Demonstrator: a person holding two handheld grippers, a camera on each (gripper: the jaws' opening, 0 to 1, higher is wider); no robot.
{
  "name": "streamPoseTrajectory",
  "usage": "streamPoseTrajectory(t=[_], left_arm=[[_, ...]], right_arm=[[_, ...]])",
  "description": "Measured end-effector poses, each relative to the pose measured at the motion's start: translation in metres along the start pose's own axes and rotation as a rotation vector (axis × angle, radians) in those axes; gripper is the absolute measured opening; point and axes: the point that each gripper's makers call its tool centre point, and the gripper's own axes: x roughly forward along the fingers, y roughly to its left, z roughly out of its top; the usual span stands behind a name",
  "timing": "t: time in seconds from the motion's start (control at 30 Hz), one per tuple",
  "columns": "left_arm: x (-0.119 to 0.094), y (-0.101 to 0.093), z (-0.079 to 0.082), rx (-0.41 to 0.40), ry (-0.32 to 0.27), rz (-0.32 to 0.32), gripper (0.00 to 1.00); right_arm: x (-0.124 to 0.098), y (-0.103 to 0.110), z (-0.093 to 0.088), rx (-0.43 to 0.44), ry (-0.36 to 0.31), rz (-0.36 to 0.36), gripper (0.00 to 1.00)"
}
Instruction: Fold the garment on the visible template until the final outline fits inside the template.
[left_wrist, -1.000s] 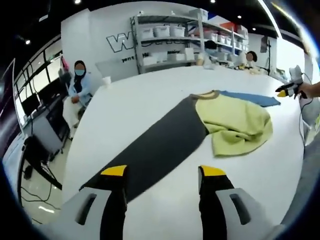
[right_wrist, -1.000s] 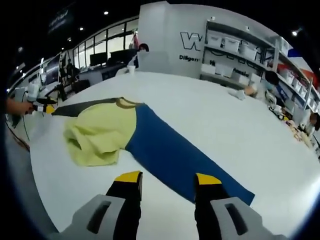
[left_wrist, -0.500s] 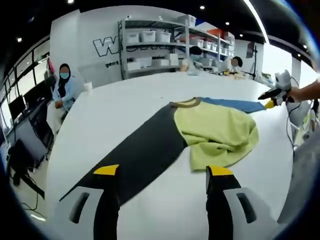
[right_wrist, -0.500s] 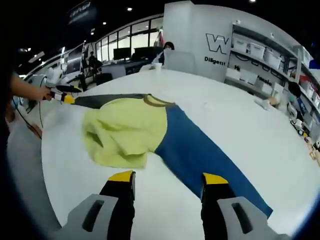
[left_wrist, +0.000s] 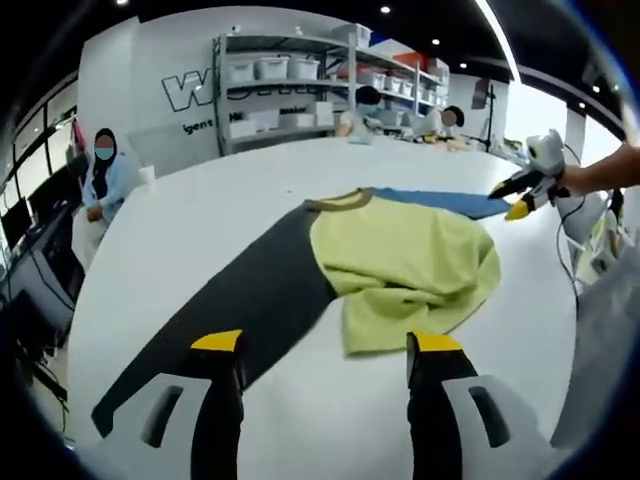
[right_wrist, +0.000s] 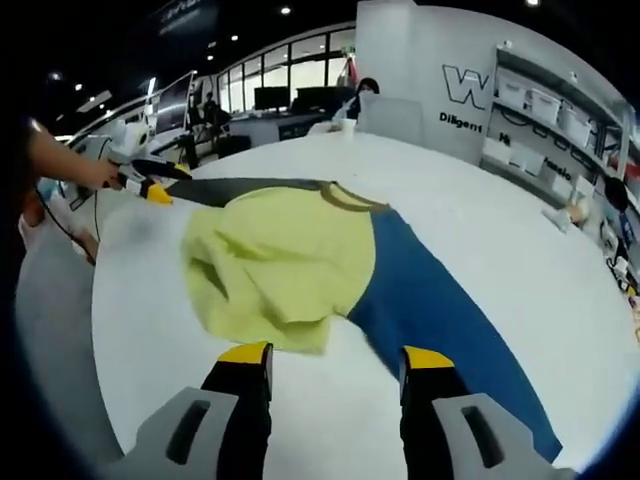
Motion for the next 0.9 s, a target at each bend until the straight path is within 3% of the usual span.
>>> streamPoseTrajectory(t=[0.2, 0.5, 0.63, 0.9], left_arm=[[0.008, -0.01, -0.001, 0.001, 0.014, -0.033, 0.65], [0.022, -0.022, -0.005, 0.021, 0.036, -0.098, 0.49], [0.029, -0.025, -0.007, 0.026, 0.048, -0.116, 0.39], [0.042, -0.023, -0.012, 0.028, 0.084, -0.112, 0.3]], right_arm=[[0.01, 0.011, 0.0, -0.02, 0.015, 0.038, 0.41], [0.022, 0.015, -0.004, -0.035, 0.048, 0.055, 0.24], [0.027, 0.016, -0.003, -0.028, 0.054, 0.059, 0.24], [0.04, 0.016, -0.005, -0.013, 0.075, 0.06, 0.21]])
